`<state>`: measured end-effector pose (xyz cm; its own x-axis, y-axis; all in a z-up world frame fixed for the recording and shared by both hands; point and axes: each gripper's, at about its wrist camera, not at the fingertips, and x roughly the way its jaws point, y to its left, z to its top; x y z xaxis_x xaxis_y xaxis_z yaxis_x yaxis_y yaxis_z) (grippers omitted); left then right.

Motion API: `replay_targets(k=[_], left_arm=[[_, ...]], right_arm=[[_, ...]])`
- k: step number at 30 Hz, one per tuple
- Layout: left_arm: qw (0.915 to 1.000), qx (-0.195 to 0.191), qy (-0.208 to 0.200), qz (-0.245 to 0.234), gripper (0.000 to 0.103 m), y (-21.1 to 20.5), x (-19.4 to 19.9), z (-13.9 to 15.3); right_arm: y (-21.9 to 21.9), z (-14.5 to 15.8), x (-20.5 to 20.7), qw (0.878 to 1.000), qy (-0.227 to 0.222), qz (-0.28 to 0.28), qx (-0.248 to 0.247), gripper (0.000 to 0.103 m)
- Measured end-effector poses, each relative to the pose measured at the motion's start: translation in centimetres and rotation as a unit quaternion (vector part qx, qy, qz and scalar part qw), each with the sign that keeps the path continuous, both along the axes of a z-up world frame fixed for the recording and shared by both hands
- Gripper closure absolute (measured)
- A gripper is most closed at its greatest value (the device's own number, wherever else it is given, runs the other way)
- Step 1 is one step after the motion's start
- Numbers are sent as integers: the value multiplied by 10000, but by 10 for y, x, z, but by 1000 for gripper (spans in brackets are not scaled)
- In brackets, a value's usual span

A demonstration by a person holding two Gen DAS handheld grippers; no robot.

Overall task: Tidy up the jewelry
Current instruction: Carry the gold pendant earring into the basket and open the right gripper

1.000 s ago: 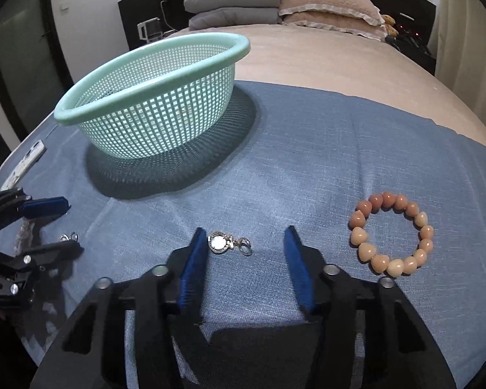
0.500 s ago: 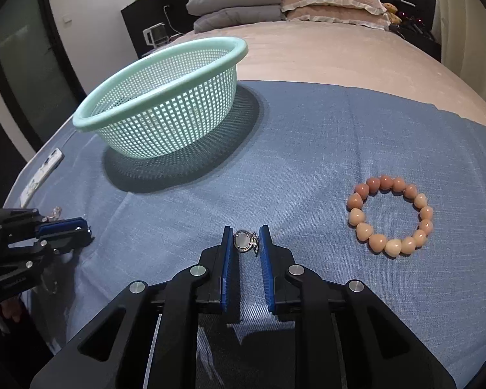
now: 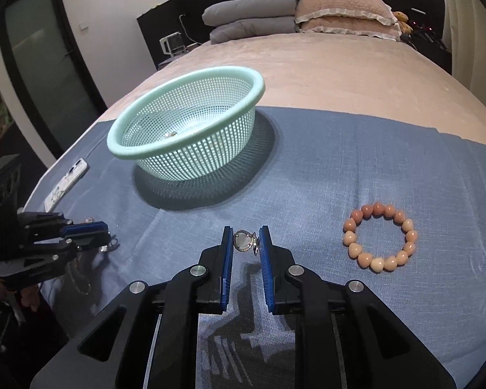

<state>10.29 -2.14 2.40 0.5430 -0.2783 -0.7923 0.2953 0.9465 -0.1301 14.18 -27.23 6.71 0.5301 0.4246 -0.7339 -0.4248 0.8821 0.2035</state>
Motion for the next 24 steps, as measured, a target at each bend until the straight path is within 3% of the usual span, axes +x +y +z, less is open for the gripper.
replay_targets(k=[9,24], left_arm=[[9996,201,-211,67,90,12,18,30],[9981,335,-517,99,90,20,77,81]], right_arm=[[11,38,16,9989,-335,312,38,88],[69,63,59,9920,-506,1158,37,88]])
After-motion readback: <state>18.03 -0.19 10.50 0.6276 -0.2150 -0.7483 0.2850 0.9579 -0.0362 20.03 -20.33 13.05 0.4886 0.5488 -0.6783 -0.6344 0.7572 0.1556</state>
